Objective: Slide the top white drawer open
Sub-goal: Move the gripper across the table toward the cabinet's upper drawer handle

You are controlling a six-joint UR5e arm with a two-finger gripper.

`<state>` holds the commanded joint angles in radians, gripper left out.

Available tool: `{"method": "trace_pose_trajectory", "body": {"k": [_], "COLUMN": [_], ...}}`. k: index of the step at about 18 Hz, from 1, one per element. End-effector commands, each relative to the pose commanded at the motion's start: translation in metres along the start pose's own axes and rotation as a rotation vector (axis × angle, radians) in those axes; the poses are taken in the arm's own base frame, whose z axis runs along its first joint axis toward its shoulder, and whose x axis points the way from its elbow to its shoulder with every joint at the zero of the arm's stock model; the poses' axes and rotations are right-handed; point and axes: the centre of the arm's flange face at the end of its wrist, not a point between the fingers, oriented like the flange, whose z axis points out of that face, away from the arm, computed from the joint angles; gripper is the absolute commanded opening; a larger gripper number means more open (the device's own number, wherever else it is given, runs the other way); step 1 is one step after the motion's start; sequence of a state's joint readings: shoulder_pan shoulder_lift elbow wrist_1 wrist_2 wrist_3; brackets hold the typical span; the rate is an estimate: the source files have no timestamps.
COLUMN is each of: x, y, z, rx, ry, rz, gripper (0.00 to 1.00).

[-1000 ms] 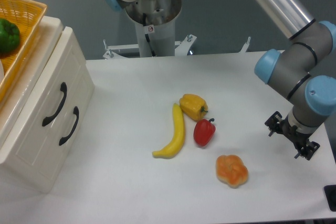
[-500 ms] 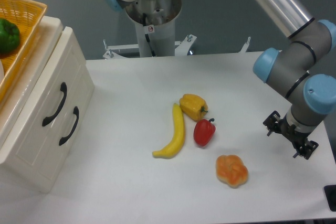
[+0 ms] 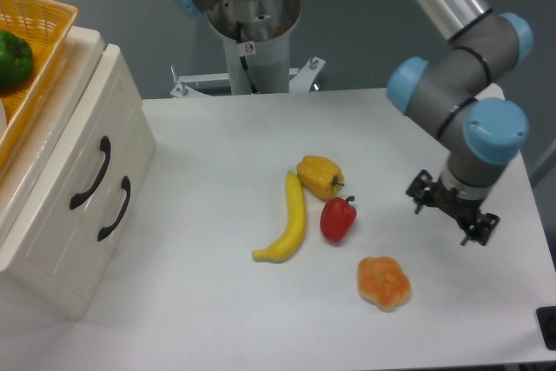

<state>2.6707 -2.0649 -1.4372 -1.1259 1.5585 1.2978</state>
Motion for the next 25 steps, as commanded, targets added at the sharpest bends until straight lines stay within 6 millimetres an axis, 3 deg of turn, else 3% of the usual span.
{"method": "trace_pose_trajectory", "body": {"k": [3, 10, 16, 21, 25], "x": [0.026, 0.08, 0.136, 0.178, 0.212], "y": [-0.014, -0.079, -0.131, -0.167, -0.175], "z": [-0.013, -0.049, -0.094, -0.092, -0.099], "rx": [0.002, 0.043, 0.124, 0.111, 0.054], "ry": [-0.002, -0.034, -0.048, -0.019, 0.052], "rz": [-0.029, -0.188, -0.281, -0.345, -0.342], "gripper": [1.0, 1.0, 1.0, 1.0, 1.0]}}
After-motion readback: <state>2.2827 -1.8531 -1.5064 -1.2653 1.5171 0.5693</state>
